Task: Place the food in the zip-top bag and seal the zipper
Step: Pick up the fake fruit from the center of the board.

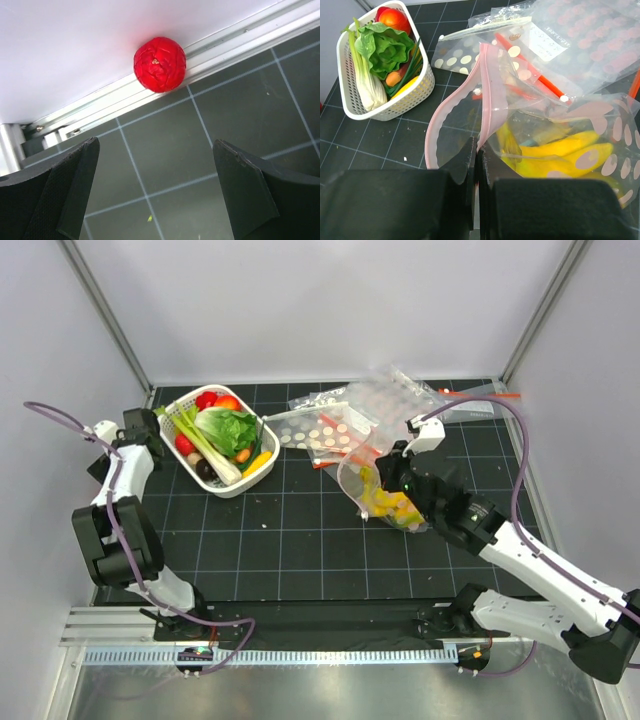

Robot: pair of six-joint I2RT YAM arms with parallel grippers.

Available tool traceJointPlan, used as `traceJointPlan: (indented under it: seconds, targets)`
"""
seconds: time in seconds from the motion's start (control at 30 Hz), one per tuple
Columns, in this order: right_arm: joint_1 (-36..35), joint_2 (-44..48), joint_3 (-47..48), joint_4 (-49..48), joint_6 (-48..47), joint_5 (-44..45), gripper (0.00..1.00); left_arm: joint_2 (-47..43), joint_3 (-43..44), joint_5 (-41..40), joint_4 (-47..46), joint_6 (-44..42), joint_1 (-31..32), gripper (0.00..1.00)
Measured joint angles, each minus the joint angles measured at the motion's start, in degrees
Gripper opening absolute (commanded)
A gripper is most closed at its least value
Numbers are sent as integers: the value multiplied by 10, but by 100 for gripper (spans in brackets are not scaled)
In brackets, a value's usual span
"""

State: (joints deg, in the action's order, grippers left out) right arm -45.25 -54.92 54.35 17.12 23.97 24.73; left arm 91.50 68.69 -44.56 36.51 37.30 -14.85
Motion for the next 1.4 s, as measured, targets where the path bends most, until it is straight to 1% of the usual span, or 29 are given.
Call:
traceJointPlan:
  seconds: [0.17,0.27,0.37,0.53,0.6,0.77,0.97,1.07,1.23,1.33,1.37,1.4]
  targets:
    - [0,-2,0,-2,0,-10,1,13,-51,2,-69,-3,-15,100]
    - [0,-2,-1,-5,1,-16,1,36,-60,2,-110,-15,-28,100]
    - [0,-2,-3,-6,2,-22,1,52,-73,21,-150,-17,-58,100]
    - [0,-2,-8,-12,2,-30,1,60,-76,60,-175,-12,-117,100]
    - [0,-2,-8,-12,2,-32,1,78,-59,75,-176,-10,-132,100]
    - [0,2,-9,-12,2,-35,1,148,19,108,-162,9,-145,100]
    - [0,30,-16,-13,2,-33,1,177,57,144,-130,22,-156,98]
    - [0,33,-16,-13,2,-33,1,178,58,160,-124,29,-156,97]
    - [0,35,-18,-13,2,-32,1,175,39,178,-124,29,-162,97]
    - [0,41,-21,-13,2,-32,1,175,36,179,-115,27,-163,100]
    - [0,42,-22,-13,2,-32,1,176,38,181,-110,27,-164,99]
    - [0,43,-22,-13,2,-33,1,181,48,180,-96,29,-164,93]
